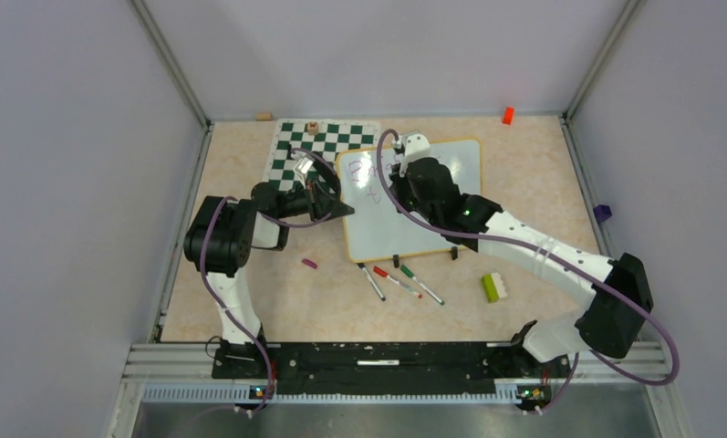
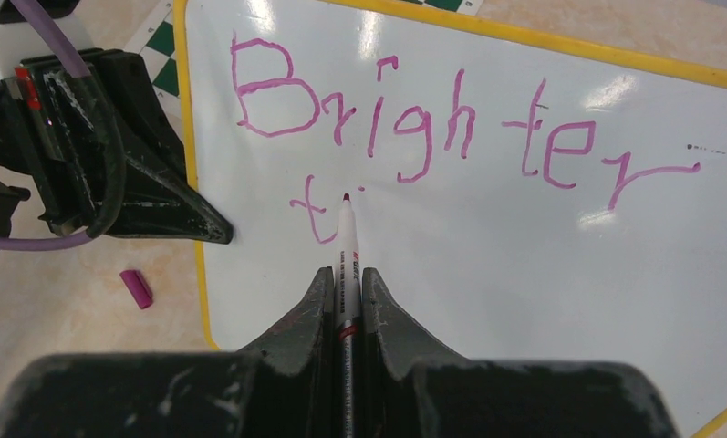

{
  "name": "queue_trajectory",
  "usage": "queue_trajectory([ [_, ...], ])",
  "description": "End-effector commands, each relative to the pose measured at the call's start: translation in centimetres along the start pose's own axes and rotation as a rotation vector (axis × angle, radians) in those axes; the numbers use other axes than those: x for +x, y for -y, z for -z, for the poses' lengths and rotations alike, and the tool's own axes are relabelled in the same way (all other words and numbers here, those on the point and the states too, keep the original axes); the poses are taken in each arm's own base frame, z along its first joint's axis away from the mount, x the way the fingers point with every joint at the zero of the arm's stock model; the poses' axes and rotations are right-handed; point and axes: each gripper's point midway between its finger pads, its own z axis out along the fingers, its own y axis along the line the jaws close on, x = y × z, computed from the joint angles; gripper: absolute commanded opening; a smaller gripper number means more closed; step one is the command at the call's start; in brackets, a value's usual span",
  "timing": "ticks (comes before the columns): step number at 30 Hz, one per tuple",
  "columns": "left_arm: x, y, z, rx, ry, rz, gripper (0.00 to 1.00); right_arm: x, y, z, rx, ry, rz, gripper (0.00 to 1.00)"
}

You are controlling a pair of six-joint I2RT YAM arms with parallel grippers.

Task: Write a sentence on the whiteboard

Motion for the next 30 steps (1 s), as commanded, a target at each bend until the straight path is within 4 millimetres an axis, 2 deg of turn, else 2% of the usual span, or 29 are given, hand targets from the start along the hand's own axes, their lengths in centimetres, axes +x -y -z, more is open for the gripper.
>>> queue_trajectory([
  [1, -1.8, 1.0, -0.1, 0.037, 0.027, -0.143, 0.00, -0.3, 0.1, 0.1, -0.011, 0.015, -0.003, 0.00],
  [11, -1.8, 1.0, -0.1, 0.038, 0.026, -0.144, 0.00, 1.9, 0.9, -1.5, 0.048, -0.038, 0.019, 0.00],
  [16, -1.9, 1.0, -0.1, 0.038, 0.026, -0.143, 0.00, 2.1, 1.0, -2.0, 0.059, -0.043, 0.025, 0.00],
  [21, -1.9, 1.0, -0.1, 0.038, 0.026, -0.144, 0.00, 2.2, 1.2, -1.7, 0.064, -0.053, 0.030, 0.00],
  [30, -1.9, 1.0, -0.1, 0.038, 0.026, -0.144, 0.00, 4.0, 0.9, -0.6, 0.020, -0.095, 0.005, 0.00],
])
